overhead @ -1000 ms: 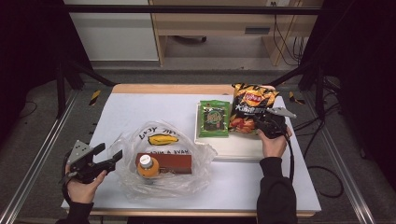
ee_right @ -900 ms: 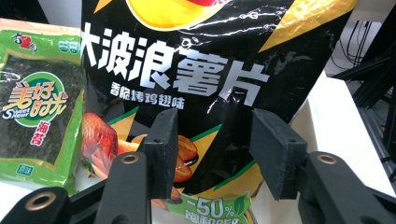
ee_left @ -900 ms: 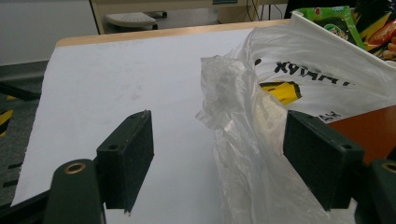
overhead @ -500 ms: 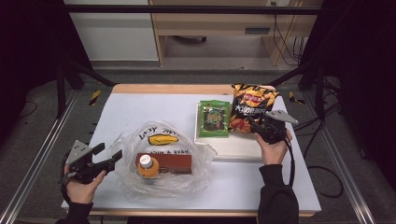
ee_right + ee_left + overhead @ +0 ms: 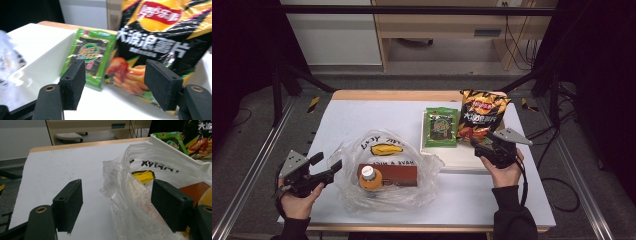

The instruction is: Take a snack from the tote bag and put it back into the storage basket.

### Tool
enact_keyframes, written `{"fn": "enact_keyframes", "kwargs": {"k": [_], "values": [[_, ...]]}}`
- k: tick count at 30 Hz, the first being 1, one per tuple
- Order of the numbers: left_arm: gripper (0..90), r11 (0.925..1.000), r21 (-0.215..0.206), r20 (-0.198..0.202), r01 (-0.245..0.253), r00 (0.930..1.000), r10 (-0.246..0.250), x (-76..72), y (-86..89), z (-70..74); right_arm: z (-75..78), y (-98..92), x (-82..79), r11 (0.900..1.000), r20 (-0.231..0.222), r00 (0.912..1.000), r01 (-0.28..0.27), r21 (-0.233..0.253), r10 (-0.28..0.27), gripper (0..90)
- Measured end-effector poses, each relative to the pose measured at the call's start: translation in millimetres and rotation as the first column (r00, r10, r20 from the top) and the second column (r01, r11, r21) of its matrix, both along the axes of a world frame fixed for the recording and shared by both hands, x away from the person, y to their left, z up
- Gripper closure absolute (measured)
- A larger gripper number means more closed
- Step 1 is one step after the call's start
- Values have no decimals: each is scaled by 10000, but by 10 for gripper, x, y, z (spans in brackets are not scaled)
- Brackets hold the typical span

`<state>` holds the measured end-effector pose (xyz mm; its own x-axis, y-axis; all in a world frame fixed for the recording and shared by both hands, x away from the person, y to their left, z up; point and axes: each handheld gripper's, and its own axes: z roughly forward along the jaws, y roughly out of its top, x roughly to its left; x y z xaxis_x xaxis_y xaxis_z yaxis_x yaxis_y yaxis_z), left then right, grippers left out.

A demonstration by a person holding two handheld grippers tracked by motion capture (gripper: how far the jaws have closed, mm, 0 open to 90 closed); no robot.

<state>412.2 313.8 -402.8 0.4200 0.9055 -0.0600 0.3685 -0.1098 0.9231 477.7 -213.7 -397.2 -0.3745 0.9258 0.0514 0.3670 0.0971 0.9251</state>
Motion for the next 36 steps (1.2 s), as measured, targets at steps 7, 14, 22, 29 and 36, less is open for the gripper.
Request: {"fn": "enact_keyframes", "kwargs": {"k": [7,14,22,29,36], "values": [[272,9999,35,45,111,9999,-111,-30,-54,38,14,206,-163,9948,87,9948,-1018,15,1018,319],[336,9990,21,109,439,9990,-439,-52,-128,56,63,451,-247,9761,347,9757,-2169,120,2164,347],[395,9973,178,184,710,9973,-713,-80,-247,84,57,779,-303,9441,494,9428,-3293,-134,3295,357],[478,9930,329,30,1137,9935,-1139,-83,-350,74,-20,1135,-320,8960,177,8959,-4440,-50,4440,385],[534,9860,635,-555,1543,9870,-1509,-46,-448,-18,-72,1338,-350,8607,71,8608,-5086,-202,5089,439]]}}
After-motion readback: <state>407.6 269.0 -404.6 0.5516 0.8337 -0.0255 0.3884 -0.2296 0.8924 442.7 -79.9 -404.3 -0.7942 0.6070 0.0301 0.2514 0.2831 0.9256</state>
